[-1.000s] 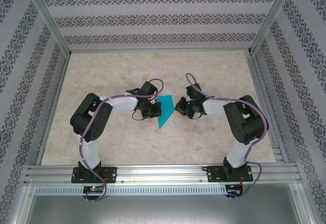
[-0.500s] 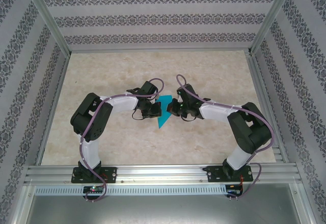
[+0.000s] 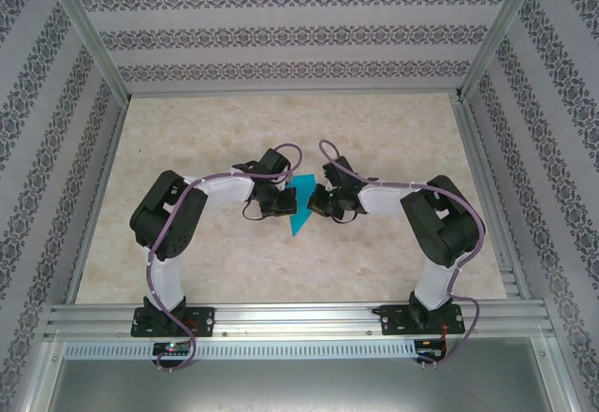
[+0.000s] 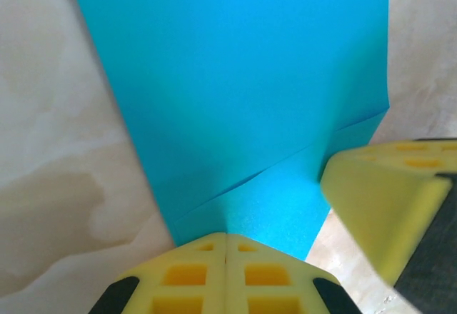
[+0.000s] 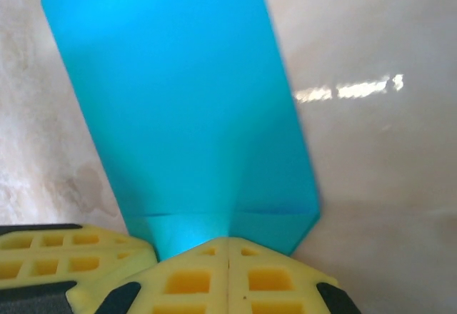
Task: Fold a paper plane with a square sheet of paper (pick it up from the middle)
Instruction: Third fold the triangle at the center of the table.
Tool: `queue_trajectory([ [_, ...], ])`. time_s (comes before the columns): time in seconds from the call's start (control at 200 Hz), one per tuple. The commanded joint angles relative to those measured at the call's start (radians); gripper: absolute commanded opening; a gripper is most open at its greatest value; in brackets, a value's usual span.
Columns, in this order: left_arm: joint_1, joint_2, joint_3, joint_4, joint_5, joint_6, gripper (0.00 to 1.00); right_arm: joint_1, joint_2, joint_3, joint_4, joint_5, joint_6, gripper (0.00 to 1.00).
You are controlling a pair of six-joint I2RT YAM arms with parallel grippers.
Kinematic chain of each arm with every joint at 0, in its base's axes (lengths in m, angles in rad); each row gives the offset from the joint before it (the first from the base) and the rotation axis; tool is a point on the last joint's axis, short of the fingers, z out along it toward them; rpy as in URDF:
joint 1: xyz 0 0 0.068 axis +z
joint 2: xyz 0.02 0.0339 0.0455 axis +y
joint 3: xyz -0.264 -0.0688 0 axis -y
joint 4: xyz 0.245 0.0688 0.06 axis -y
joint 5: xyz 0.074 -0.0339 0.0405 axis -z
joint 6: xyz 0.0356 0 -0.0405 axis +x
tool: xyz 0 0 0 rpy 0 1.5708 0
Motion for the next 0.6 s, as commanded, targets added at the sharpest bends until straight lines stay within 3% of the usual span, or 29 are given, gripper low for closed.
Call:
queue_trajectory([
  [0.0,0.006,0.024,0.034,-0.067,-0.072,0.059,0.00,0.005,-0.010,-0.027,-0.014,0.049,0.055,0.00],
  [0.23,0.007,-0.139,0.026,-0.007,-0.048,-0.031,0.15,0.079,-0.084,-0.089,0.014,0.104,0.305,0.00],
  [0.47,-0.002,-0.265,-0.237,0.249,0.055,-0.233,0.07,0.101,-0.131,-0.094,-0.046,0.167,0.445,0.00],
  [0.599,-0.025,-0.269,-0.298,0.322,0.081,-0.283,0.04,0.104,-0.125,-0.097,-0.037,0.170,0.452,0.00],
])
